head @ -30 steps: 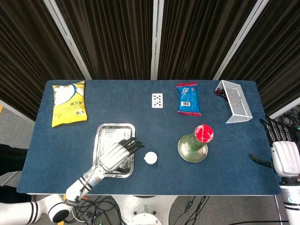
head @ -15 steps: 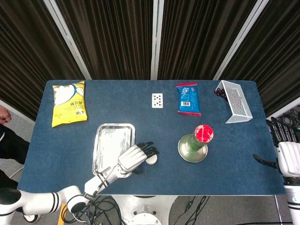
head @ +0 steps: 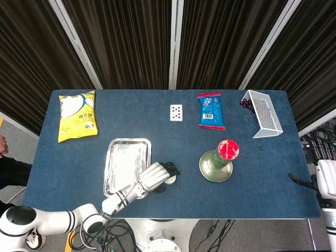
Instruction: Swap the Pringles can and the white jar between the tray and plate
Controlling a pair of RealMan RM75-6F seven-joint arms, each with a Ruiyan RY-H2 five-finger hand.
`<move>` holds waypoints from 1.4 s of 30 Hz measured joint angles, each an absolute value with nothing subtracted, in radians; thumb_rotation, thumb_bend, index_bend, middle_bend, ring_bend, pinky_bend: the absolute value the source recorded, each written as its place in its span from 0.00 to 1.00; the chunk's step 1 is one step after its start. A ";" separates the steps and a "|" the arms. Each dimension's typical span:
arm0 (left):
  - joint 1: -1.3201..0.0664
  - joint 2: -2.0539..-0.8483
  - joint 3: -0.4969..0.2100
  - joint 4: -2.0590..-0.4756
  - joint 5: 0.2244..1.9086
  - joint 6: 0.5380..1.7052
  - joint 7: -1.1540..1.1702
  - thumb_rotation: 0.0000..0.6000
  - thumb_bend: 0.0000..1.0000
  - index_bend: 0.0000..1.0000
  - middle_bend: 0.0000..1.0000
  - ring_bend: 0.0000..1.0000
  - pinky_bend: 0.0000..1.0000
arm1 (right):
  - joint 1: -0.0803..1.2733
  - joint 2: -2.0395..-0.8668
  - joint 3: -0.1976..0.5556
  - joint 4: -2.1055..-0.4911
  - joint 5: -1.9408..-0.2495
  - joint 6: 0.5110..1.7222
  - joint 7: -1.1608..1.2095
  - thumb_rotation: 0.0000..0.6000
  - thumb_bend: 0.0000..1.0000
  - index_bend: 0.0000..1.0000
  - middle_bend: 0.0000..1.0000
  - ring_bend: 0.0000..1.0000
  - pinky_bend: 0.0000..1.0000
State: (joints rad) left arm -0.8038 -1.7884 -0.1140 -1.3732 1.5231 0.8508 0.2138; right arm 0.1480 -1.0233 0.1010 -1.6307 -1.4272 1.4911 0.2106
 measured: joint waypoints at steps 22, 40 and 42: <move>-0.813 -1.793 -0.093 -1.374 1.506 0.908 0.226 1.00 0.40 0.41 0.41 0.35 0.61 | 0.133 -1.035 0.124 -1.614 -1.428 1.484 0.226 1.00 0.01 0.00 0.00 0.00 0.00; -0.663 -1.592 -0.082 -1.470 1.381 1.048 0.259 1.00 0.39 0.41 0.40 0.35 0.61 | 0.140 -1.037 0.136 -1.644 -1.439 1.473 0.187 1.00 0.02 0.00 0.00 0.00 0.00; -0.661 -1.600 -0.076 -1.453 1.379 1.041 0.249 1.00 0.37 0.41 0.39 0.35 0.60 | 0.140 -1.036 0.137 -1.648 -1.441 1.473 0.184 1.00 0.02 0.00 0.00 0.00 0.00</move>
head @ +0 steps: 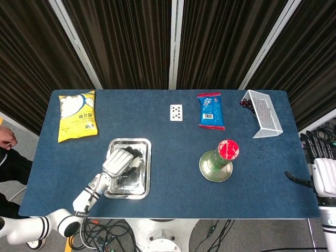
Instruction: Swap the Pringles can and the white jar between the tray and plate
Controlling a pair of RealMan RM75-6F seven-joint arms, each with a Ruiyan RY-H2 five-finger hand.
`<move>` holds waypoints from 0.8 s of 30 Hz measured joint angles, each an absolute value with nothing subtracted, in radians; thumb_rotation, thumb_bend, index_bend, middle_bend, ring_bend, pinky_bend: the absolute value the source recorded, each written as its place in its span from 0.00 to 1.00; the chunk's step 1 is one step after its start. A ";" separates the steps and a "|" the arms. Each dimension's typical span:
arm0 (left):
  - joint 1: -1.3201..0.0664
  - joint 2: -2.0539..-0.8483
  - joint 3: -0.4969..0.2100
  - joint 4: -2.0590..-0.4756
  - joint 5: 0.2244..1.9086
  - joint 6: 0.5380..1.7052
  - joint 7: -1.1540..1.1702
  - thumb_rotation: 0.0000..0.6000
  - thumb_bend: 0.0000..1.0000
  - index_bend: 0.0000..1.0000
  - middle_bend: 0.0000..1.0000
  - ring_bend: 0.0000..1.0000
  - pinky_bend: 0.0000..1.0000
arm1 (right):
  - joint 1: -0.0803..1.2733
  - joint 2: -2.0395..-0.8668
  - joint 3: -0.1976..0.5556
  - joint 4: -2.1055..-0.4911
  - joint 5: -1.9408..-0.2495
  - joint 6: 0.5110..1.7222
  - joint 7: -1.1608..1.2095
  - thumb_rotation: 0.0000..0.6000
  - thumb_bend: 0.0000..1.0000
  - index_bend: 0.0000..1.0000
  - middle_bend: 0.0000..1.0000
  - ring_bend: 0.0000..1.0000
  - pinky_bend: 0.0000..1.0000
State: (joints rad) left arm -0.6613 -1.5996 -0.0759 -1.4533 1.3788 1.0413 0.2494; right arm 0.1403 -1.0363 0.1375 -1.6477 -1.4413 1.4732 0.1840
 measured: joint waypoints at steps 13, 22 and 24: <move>-0.654 -1.609 -0.055 -1.402 1.397 1.035 0.238 1.00 0.15 0.19 0.19 0.13 0.39 | 0.131 -1.035 0.138 -1.639 -1.440 1.473 0.201 1.00 0.02 0.00 0.00 0.00 0.00; -0.568 -1.515 -0.047 -1.514 1.396 1.182 0.286 1.00 0.12 0.18 0.17 0.13 0.34 | 0.108 -1.036 0.123 -1.638 -1.475 1.516 0.186 1.00 0.02 0.00 0.00 0.00 0.00; -0.521 -1.486 -0.043 -1.545 1.398 1.266 0.301 1.00 0.12 0.18 0.17 0.12 0.32 | 0.096 -1.044 0.110 -1.628 -1.486 1.530 0.173 1.00 0.01 0.00 0.00 0.00 0.00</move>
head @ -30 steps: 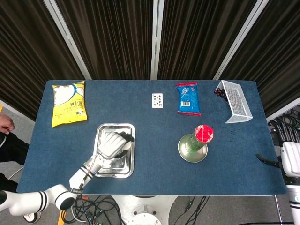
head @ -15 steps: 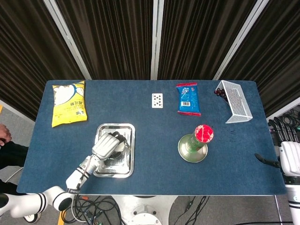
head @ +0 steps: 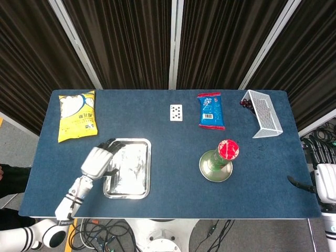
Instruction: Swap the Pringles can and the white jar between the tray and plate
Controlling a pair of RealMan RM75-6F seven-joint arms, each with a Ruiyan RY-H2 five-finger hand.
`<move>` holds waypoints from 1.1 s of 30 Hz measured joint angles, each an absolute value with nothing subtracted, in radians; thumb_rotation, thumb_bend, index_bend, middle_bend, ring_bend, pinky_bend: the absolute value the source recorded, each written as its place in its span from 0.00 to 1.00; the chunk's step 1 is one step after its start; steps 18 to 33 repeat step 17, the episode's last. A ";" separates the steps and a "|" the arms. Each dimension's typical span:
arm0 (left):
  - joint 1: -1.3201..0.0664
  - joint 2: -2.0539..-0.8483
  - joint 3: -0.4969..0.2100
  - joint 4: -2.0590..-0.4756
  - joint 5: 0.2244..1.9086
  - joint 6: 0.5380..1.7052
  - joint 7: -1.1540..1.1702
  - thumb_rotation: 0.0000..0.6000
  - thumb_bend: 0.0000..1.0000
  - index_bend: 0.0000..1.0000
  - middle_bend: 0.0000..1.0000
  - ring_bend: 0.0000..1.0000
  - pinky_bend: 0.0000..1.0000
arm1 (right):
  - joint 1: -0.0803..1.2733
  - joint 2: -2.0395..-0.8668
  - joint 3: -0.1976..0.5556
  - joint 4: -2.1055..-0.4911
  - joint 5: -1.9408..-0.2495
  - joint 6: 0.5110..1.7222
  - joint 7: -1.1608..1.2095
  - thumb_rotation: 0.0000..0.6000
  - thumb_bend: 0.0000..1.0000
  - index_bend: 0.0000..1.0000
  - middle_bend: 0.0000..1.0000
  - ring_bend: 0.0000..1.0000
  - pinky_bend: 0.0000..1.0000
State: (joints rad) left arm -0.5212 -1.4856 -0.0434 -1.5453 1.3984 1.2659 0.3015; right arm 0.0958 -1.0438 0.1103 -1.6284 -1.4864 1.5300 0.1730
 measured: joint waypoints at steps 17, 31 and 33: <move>-0.117 -1.343 0.066 -1.507 1.413 1.646 0.192 1.00 0.09 0.18 0.16 0.08 0.21 | -0.005 -1.195 0.028 -1.435 -1.462 1.534 0.143 1.00 0.01 0.00 0.00 0.00 0.00; -0.117 -1.343 0.066 -1.507 1.413 1.646 0.192 1.00 0.09 0.18 0.16 0.08 0.21 | -0.005 -1.195 0.028 -1.435 -1.462 1.534 0.143 1.00 0.01 0.00 0.00 0.00 0.00; -0.117 -1.343 0.066 -1.507 1.413 1.646 0.192 1.00 0.09 0.18 0.16 0.08 0.21 | -0.005 -1.195 0.028 -1.435 -1.462 1.534 0.143 1.00 0.01 0.00 0.00 0.00 0.00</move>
